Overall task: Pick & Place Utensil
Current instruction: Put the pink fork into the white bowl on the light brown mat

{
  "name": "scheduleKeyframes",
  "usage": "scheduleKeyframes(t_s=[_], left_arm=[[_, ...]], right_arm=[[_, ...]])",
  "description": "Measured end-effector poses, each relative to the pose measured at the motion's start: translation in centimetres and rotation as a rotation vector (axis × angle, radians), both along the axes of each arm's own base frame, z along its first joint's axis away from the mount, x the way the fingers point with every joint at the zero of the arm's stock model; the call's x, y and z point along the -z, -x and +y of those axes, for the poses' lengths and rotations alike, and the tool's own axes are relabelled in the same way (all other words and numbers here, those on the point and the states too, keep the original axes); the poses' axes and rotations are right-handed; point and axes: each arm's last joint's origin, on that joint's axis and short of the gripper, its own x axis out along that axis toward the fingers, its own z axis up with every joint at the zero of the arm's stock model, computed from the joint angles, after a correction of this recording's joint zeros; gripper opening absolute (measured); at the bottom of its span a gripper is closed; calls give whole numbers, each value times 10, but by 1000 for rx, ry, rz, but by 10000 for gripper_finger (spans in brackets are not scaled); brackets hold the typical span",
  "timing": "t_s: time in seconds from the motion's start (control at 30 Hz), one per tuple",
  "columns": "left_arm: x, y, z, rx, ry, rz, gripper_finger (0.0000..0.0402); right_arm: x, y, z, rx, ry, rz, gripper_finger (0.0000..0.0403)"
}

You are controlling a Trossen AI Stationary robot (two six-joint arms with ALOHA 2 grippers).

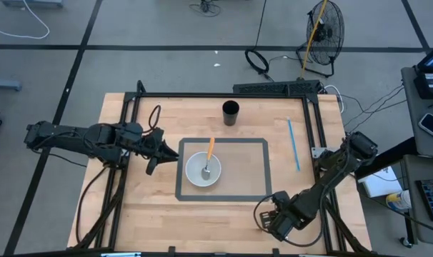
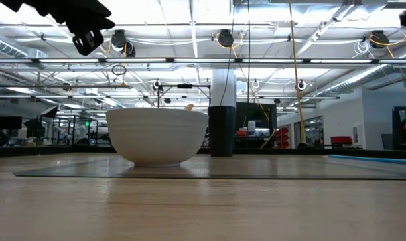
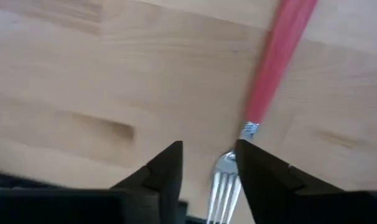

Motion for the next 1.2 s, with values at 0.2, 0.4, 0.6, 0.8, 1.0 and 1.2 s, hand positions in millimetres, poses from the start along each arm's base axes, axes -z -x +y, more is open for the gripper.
scheduleKeyframes(t_s=[0.2,0.4,0.6,0.8,1.0,1.2], left_arm=[[0,0,0,-8,17,4,85],[0,0,0,-10,19,3,85],[0,0,1,-25,23,4,85],[0,0,1,-48,37,7,85],[0,0,1,-50,36,6,85],[0,0,2,-78,25,5,85]], right_arm=[[13,7,-6,11,17,58,199],[26,11,-13,18,42,80,209],[50,14,-19,24,-9,34,197],[57,17,-21,31,-47,36,184],[59,20,-23,19,-34,72,166],[59,22,-24,2,-30,107,135]])
